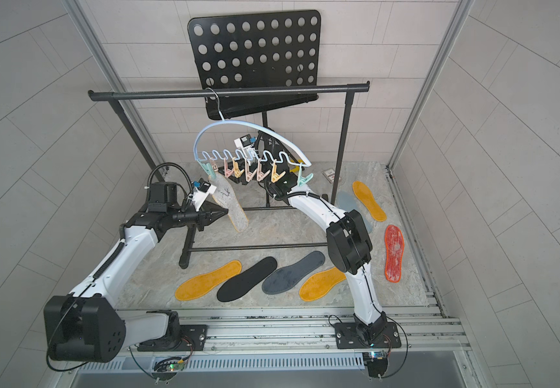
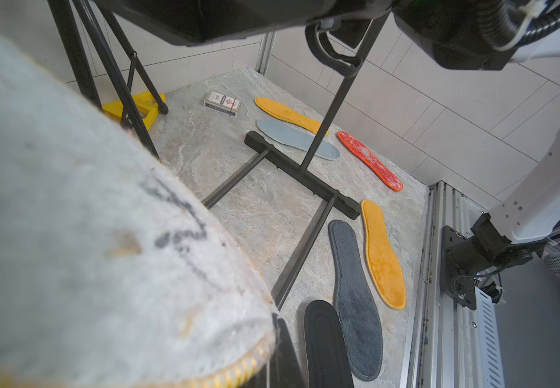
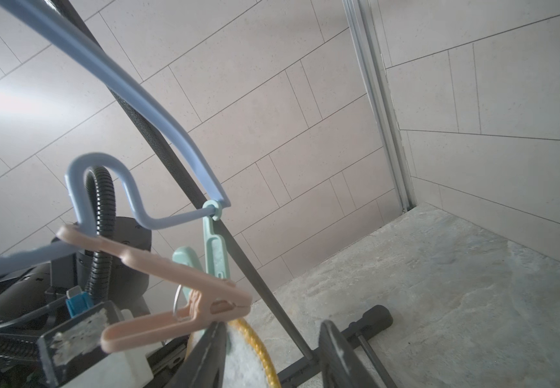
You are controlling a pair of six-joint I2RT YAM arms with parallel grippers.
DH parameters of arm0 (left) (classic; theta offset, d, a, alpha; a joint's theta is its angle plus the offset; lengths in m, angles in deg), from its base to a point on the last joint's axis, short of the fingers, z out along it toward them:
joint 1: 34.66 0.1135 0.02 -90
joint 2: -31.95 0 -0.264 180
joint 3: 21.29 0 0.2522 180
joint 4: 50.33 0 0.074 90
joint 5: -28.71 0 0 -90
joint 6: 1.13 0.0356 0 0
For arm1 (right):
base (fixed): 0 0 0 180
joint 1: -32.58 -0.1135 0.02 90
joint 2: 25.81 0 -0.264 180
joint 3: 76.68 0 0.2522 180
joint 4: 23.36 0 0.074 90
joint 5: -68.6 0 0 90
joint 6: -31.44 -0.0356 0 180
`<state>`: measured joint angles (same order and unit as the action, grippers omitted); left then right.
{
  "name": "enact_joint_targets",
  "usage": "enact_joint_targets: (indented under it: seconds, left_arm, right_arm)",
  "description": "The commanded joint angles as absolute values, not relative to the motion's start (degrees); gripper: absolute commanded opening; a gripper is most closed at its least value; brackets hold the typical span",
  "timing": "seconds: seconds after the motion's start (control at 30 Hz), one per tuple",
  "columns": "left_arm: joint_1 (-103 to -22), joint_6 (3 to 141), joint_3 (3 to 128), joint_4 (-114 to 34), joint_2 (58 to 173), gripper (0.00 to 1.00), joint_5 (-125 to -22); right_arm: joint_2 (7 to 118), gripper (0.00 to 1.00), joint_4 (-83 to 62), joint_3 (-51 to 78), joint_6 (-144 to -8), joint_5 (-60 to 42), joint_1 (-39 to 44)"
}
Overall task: Take the shoe insoles off the hanger
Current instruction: Remove the insole from the hanger, then open the clamp at the hanger.
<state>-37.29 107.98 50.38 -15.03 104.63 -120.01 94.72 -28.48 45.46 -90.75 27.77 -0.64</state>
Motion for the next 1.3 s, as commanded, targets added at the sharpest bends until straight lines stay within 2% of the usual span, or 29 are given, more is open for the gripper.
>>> enact_joint_targets:
  seconds: [0.0,0.2,0.57,0.8,1.27]
  left_arm:
    - [-36.9,109.4,51.0,-13.3,103.2,0.00,-121.5]
    - [-37.0,109.1,51.0,-13.1,103.1,0.00,-121.6]
    - [-36.9,111.4,50.6,-10.0,103.7,0.00,-124.0]
    - [-36.9,117.8,54.9,-2.6,107.4,0.00,-128.4]
    - [-36.9,121.2,55.2,-1.0,107.6,0.00,-130.9]
  right_arm:
    - [95.5,0.45,-29.1,45.8,-90.5,27.7,-1.7]
    - [94.5,0.45,-32.4,42.0,-92.6,31.2,-2.5]
    - [97.0,0.57,-52.5,42.4,-105.5,34.3,-2.7]
    - [100.1,0.59,-54.0,46.8,-108.2,33.0,-2.8]
    - [101.0,0.67,-56.7,44.9,-114.5,33.5,-2.5]
